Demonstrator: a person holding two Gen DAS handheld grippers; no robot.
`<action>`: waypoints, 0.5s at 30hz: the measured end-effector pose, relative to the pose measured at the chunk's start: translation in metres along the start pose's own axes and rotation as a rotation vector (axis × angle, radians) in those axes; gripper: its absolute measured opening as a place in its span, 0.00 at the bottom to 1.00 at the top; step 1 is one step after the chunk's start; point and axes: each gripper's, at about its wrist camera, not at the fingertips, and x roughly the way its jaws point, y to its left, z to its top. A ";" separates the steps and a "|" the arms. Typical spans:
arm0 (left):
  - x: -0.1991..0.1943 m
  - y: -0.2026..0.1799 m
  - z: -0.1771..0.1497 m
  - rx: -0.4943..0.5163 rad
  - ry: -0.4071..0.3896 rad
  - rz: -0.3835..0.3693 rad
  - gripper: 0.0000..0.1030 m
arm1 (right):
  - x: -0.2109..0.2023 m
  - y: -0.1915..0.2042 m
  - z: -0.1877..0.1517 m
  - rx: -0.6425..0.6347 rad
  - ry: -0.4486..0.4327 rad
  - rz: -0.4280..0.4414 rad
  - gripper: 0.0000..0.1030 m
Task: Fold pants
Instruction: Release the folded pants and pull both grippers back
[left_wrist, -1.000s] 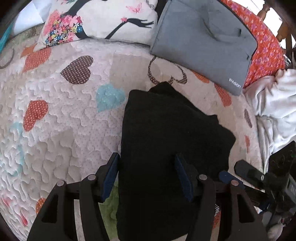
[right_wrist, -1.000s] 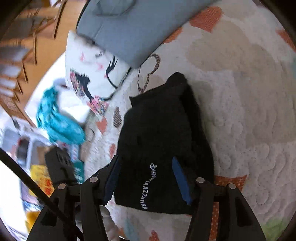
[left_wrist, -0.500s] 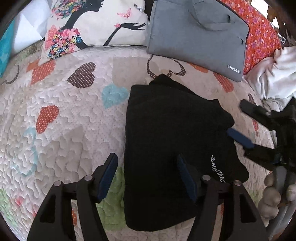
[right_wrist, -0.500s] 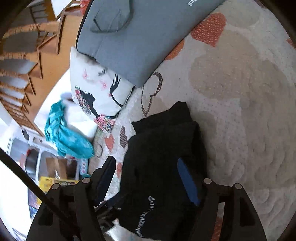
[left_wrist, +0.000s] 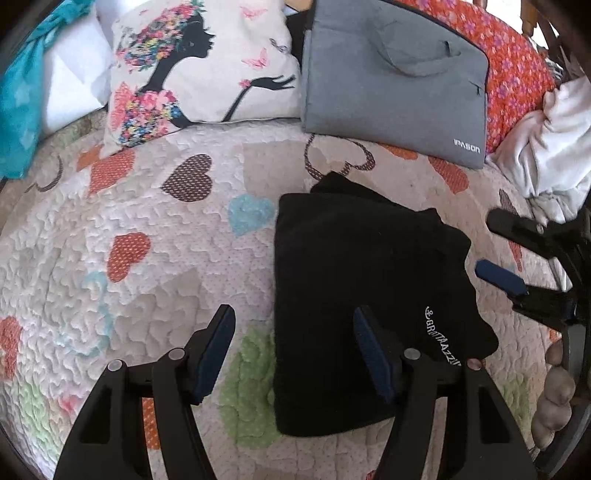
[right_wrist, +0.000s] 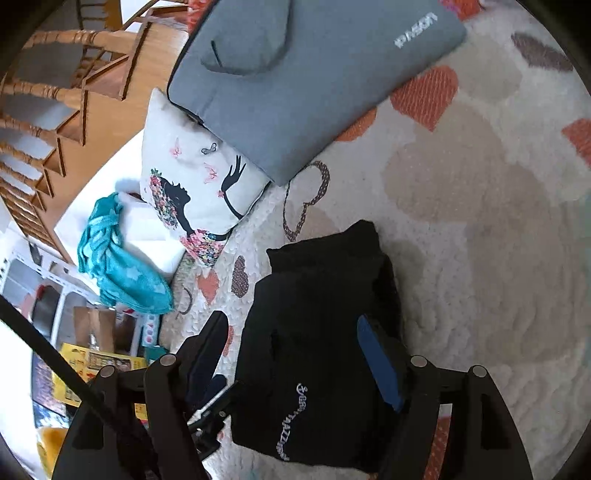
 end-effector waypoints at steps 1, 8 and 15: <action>-0.004 0.002 -0.001 -0.007 -0.007 0.004 0.64 | -0.003 0.001 -0.003 0.000 0.000 -0.007 0.75; -0.044 0.011 -0.017 -0.046 -0.107 0.039 0.64 | -0.030 0.010 -0.034 -0.040 -0.006 -0.104 0.75; -0.090 0.017 -0.058 -0.087 -0.284 0.117 0.69 | -0.067 0.032 -0.070 -0.195 -0.067 -0.228 0.76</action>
